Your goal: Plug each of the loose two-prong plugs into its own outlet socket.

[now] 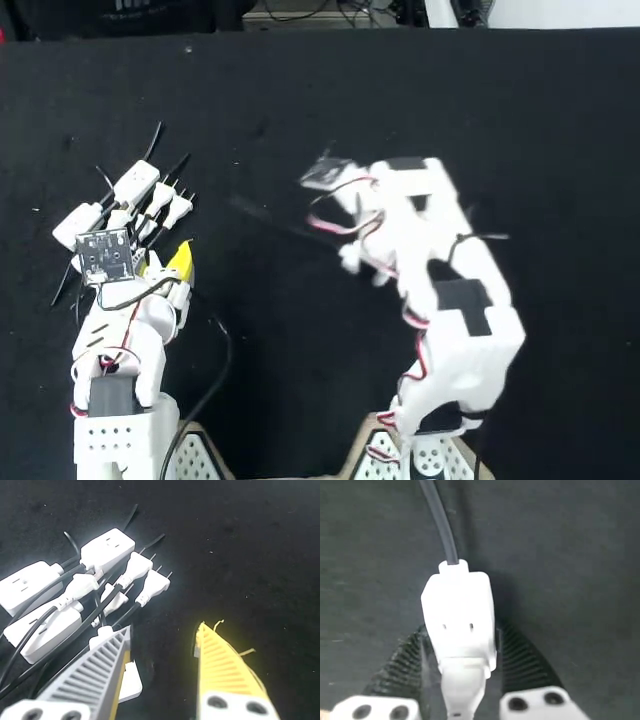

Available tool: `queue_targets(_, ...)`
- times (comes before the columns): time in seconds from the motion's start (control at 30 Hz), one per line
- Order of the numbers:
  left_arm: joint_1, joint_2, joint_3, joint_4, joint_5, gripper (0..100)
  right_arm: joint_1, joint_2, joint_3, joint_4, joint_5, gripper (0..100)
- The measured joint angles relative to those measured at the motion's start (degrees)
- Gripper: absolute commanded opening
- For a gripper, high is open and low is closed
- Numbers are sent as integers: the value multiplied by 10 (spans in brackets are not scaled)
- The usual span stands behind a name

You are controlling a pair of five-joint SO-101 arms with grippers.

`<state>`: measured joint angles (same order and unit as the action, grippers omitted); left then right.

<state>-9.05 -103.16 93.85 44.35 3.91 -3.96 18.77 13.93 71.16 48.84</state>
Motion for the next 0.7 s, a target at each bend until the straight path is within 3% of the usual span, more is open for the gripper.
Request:
queue_targets(0.2,0,0,0,0,0,213,156,37,-104,40,-13,11)
queue_targets(0.47,1,0,11,-2,0,213,325,139,-373,215,-208,11)
queue_targets(0.7,1,0,11,-2,0,213,351,347,-699,280,-208,15)
